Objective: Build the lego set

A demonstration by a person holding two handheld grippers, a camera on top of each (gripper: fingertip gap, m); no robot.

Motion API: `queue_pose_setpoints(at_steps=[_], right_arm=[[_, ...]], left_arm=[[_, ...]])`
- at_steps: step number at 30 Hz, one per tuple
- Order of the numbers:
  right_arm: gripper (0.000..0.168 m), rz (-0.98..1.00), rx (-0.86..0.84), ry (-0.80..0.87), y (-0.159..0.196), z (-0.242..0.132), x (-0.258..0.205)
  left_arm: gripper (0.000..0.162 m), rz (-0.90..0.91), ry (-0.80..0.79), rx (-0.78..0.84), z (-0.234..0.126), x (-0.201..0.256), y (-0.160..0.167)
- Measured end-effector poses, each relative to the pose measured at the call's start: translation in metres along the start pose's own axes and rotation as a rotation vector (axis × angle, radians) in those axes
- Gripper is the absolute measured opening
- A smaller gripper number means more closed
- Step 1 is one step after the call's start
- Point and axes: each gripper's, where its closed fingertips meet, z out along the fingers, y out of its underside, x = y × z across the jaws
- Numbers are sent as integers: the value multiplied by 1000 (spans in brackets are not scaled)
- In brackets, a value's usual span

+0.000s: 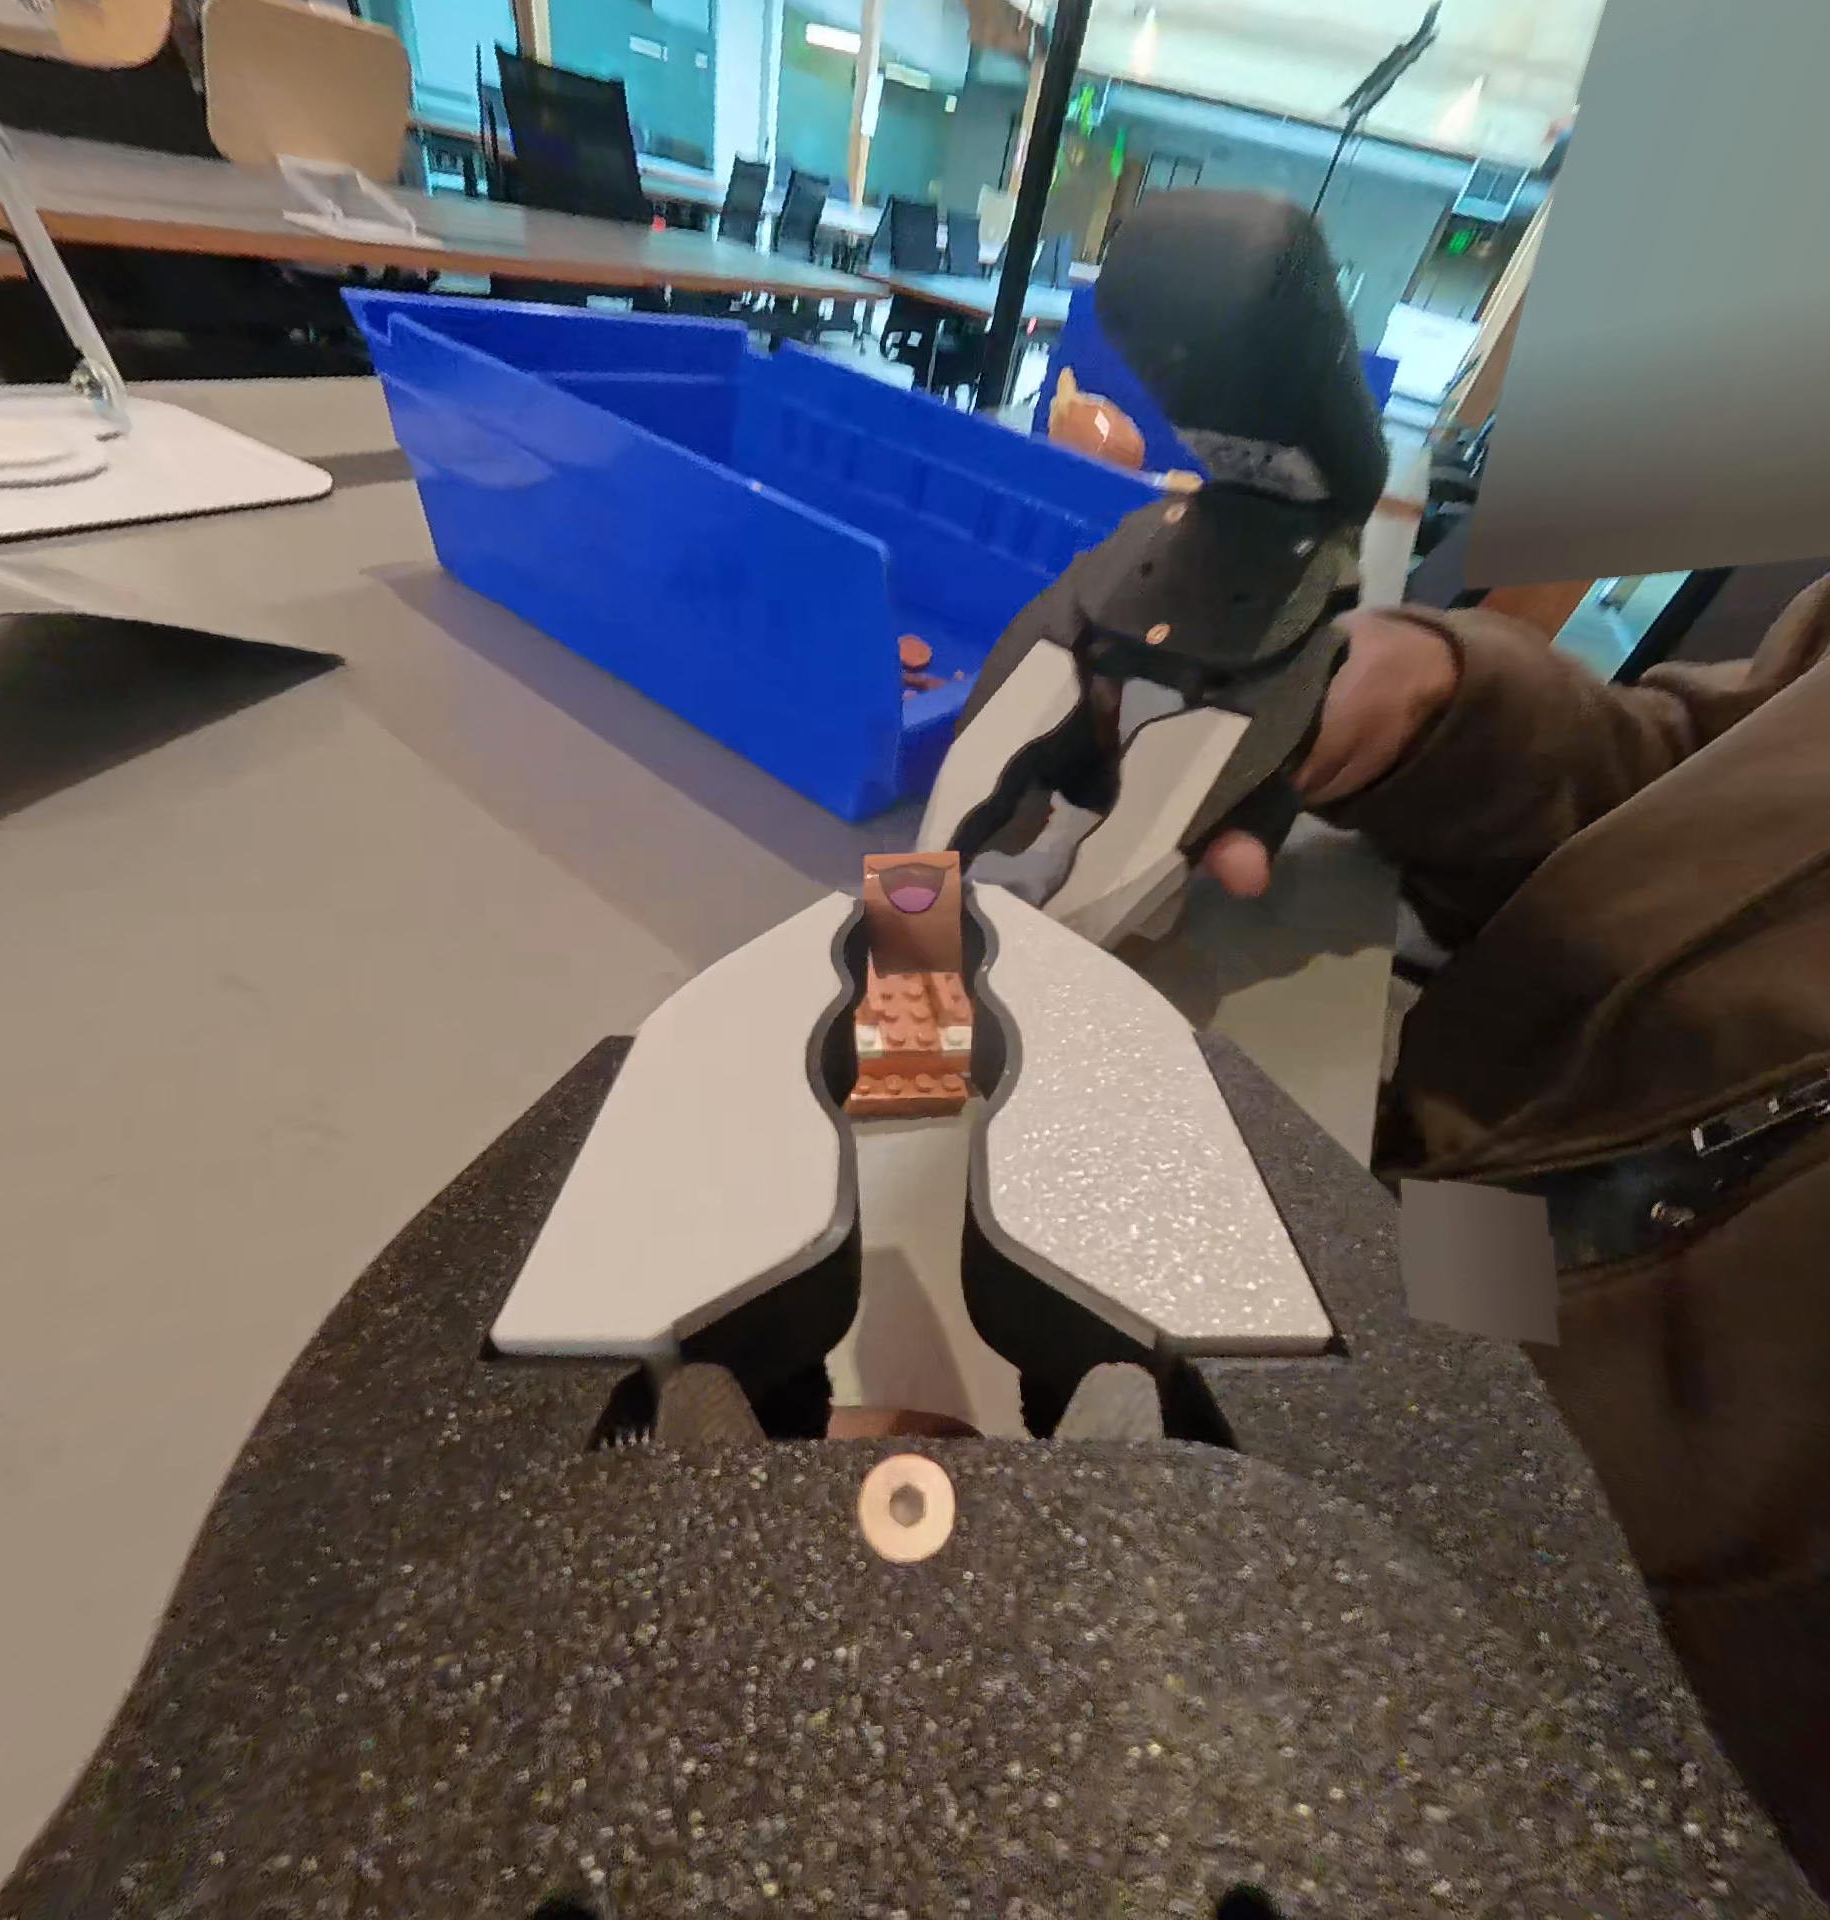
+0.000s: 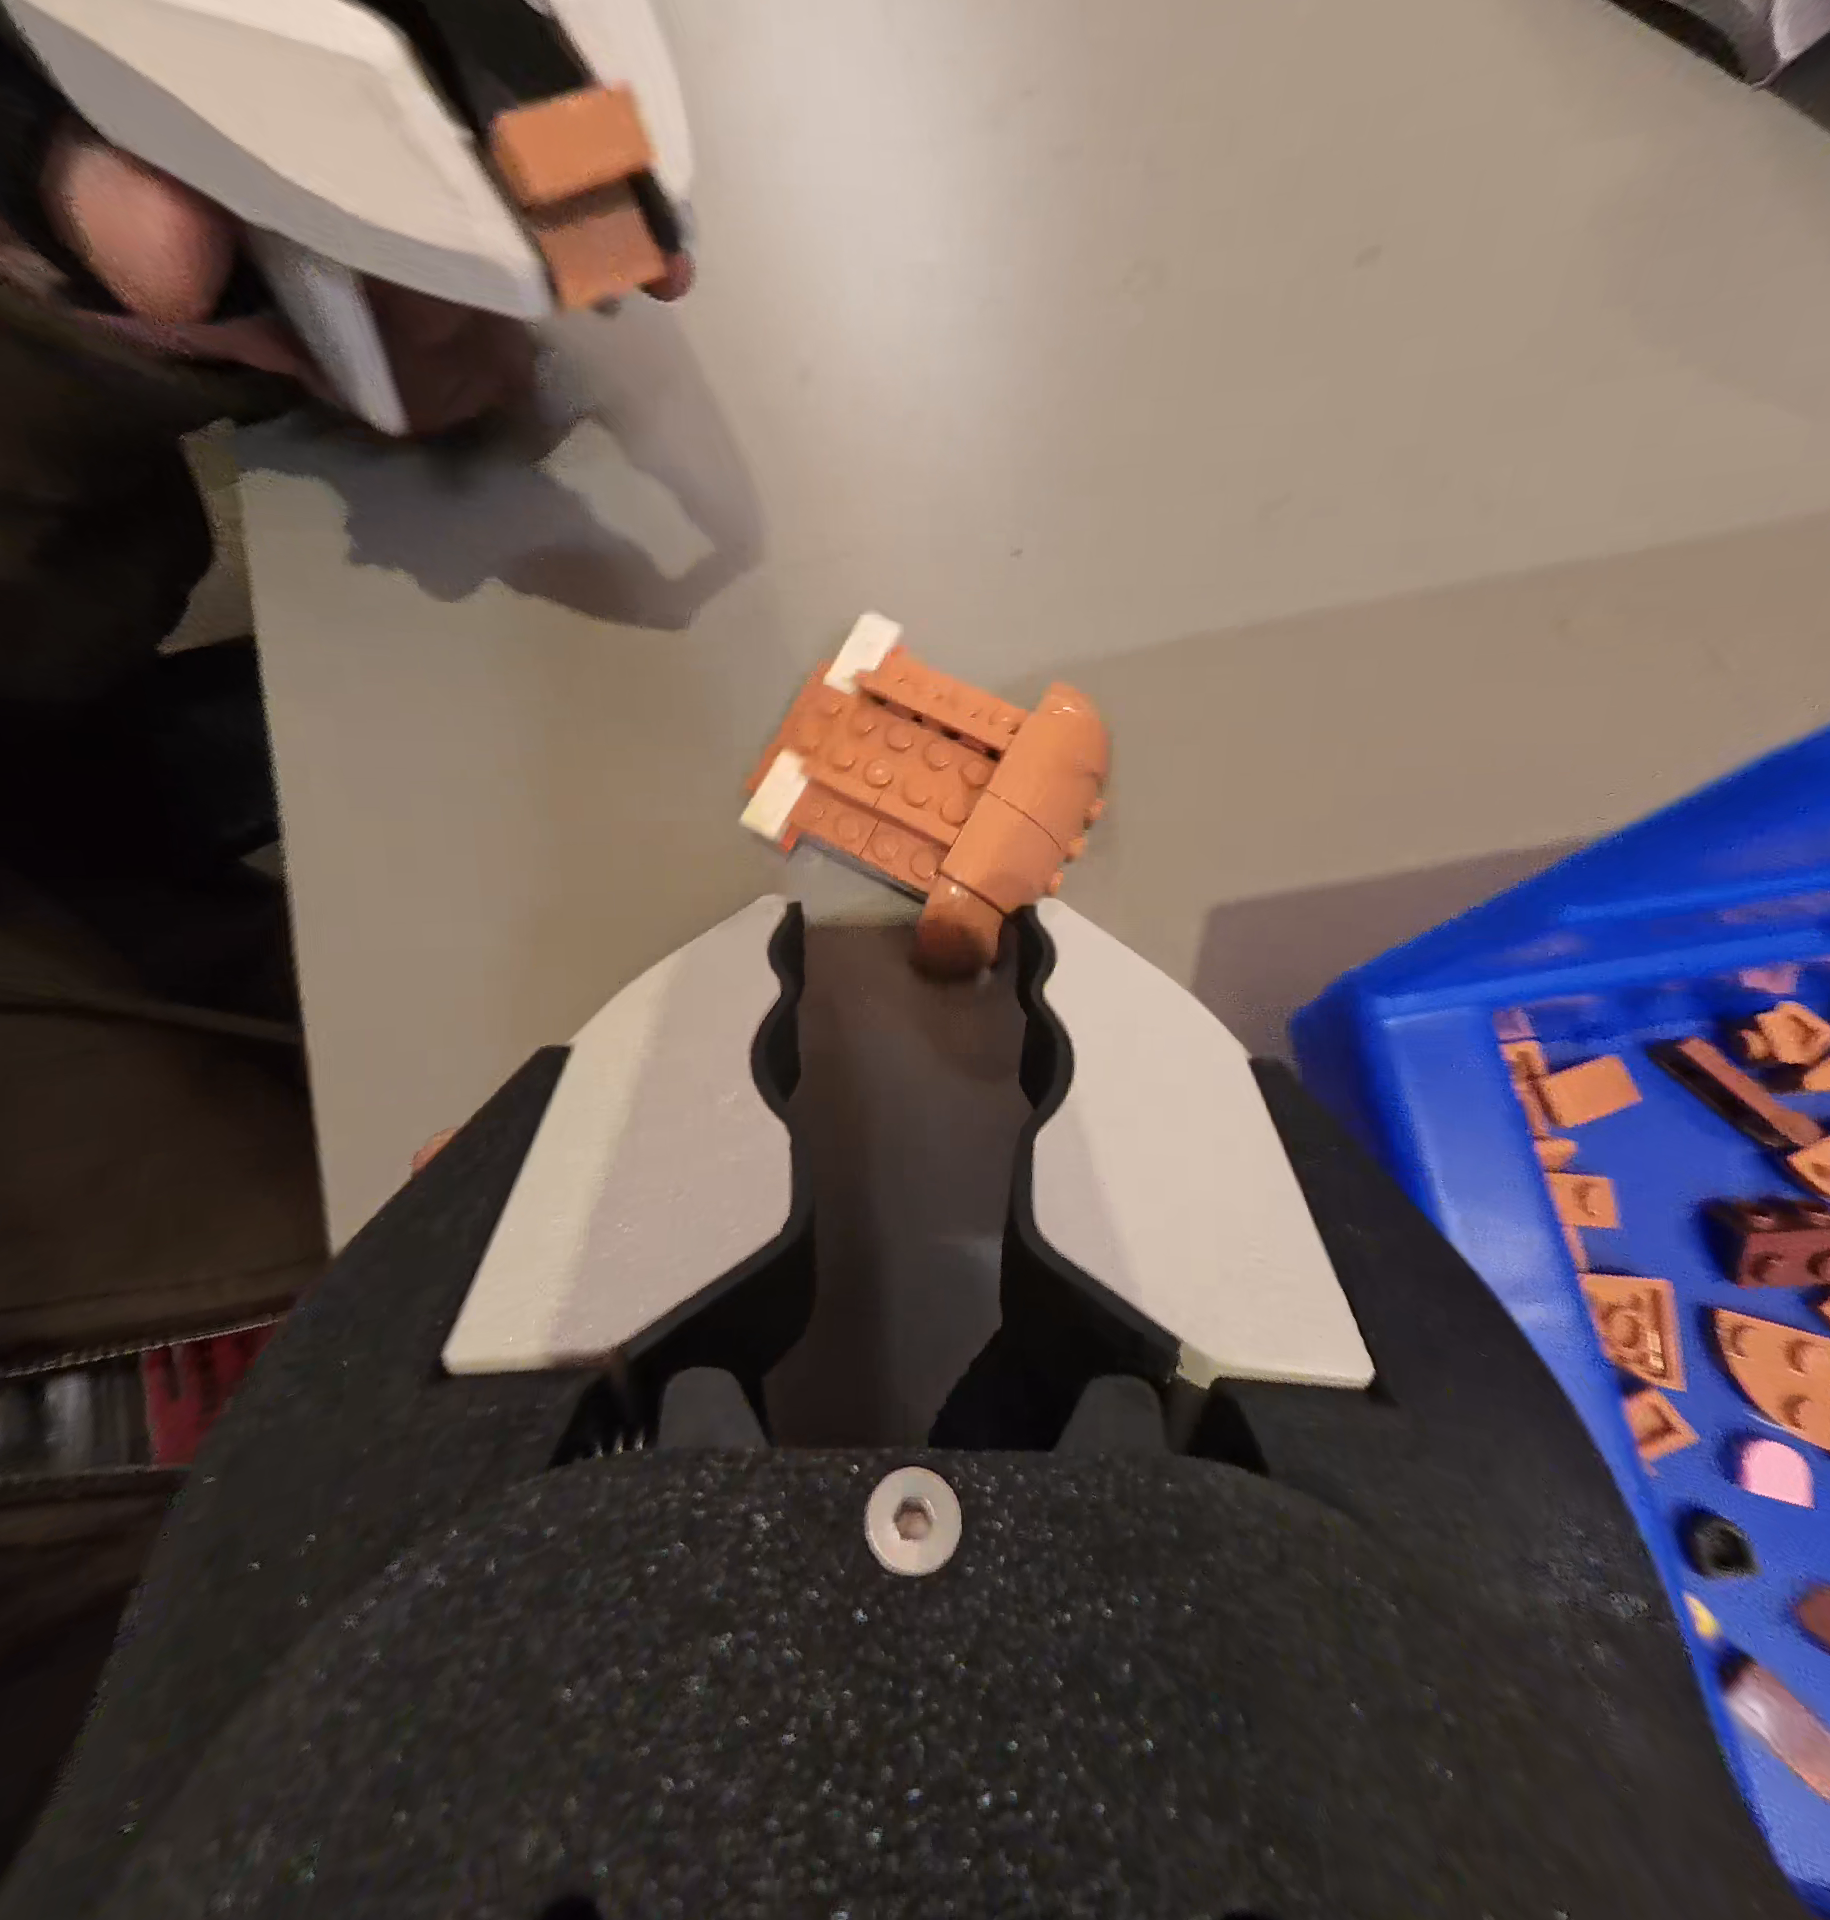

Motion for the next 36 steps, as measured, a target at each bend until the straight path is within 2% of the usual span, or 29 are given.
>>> queue_pose_setpoints(at_steps=[4,8,16,21,36], right_arm=[[38,-39,2,-117,1,-1,-23],[46,-102,4,-46,-4,-2,-6],[62,-213,20,-19,-16,14,-1],[58,-283,19,-22,-29,20,-6],[44,-428,-355,-64,-16,34,-1]], left_arm=[[17,54,-19,-92,-3,-5,12],[17,133,20,-187,-6,-10,24],[17,291,148,-348,-2,-22,43],[17,335,194,-397,3,-24,49],[17,350,215,-455,8,-23,57]])
